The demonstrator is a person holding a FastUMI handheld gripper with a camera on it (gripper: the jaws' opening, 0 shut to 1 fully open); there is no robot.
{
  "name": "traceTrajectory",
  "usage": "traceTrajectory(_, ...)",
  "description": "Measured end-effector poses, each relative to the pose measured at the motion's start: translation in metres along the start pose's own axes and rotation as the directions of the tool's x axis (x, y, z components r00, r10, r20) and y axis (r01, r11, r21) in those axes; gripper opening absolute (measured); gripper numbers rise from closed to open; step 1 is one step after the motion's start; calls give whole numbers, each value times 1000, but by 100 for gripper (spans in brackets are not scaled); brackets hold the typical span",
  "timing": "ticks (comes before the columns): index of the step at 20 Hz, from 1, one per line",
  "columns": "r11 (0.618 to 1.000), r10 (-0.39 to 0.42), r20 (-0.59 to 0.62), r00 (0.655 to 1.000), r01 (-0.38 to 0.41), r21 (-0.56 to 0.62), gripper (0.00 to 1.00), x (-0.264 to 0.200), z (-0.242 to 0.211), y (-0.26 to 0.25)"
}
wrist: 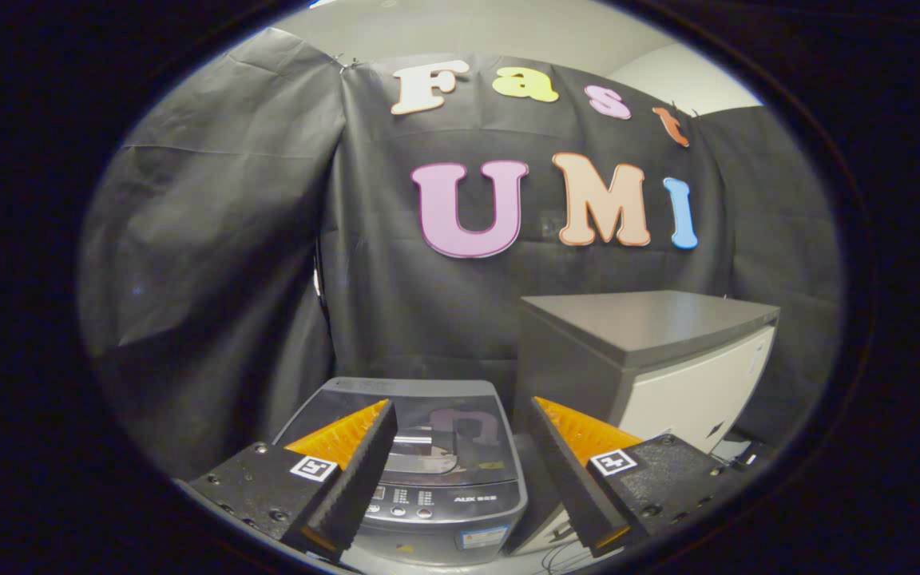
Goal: Put the clothes into the washing machine and then close the washing machine lid.
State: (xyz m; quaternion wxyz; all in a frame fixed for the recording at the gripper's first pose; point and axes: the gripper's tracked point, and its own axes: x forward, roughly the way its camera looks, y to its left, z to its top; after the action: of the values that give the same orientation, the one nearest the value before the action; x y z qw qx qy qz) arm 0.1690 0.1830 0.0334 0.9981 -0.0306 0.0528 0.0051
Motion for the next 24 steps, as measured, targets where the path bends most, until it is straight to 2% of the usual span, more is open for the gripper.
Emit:
traceTrajectory(8, 1000, -16, 61, 998, 15, 19, 99, -65, 36, -28)
traceTrajectory(18, 999, -40, 131, 991, 40, 5, 99, -141, 28, -49)
traceTrajectory(24, 999, -34, 121, 992, 36, -10, 99, -169, -4, -51)
